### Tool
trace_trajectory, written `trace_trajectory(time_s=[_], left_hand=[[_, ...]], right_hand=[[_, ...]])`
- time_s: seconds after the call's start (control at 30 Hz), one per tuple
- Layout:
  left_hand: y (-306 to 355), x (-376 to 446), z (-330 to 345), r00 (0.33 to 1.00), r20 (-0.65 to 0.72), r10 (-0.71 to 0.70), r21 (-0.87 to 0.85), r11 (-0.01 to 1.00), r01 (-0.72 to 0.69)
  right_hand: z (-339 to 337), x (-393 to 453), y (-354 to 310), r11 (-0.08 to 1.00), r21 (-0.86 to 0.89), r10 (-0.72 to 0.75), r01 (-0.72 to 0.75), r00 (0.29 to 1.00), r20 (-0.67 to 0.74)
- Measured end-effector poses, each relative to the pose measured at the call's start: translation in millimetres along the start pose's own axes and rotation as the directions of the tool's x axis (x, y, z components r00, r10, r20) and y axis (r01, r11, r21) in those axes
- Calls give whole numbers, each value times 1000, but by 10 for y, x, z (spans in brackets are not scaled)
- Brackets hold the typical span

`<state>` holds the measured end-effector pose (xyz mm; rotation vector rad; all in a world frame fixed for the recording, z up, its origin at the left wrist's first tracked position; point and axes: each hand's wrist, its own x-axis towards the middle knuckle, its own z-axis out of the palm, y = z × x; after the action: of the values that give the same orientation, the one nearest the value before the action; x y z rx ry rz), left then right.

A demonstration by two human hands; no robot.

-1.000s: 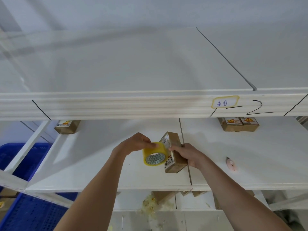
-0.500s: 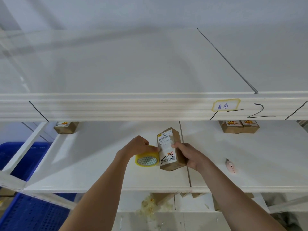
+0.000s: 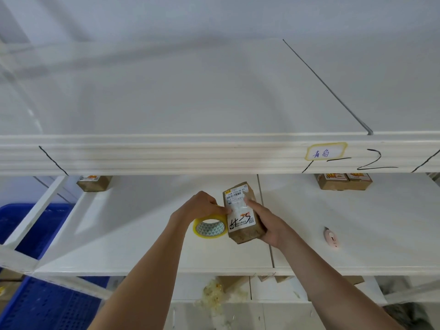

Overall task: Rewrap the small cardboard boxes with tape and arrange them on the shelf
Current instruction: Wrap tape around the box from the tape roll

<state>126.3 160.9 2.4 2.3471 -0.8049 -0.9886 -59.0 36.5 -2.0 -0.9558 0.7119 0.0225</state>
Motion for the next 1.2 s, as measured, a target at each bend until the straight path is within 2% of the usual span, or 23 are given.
trace_trajectory(time_s=[0.1, 0.4, 0.53, 0.67, 0.93, 1.2], left_hand=[[-39, 8, 15, 1000, -11, 26, 69, 997, -25], [-165, 16, 79, 998, -68, 13, 162, 987, -2], [-91, -12, 136, 992, -109, 57, 223, 974, -32], [-83, -8, 138, 995, -79, 58, 187, 981, -43], [-174, -66, -107, 995, 85, 60, 27, 998, -63], [-269, -152, -217, 978, 157, 139, -185, 977, -109]], right_hand=[[27, 28, -3, 995, -98, 8, -10, 1000, -15], [-10, 100, -4, 971, -233, 39, -59, 995, -87], [159, 218, 59, 946, -316, -9, -70, 970, -243], [180, 222, 97, 936, -348, -44, -58, 960, -278], [90, 129, -57, 931, -364, -79, -20, 963, -257], [-21, 17, -192, 933, -360, -99, 14, 970, -221]])
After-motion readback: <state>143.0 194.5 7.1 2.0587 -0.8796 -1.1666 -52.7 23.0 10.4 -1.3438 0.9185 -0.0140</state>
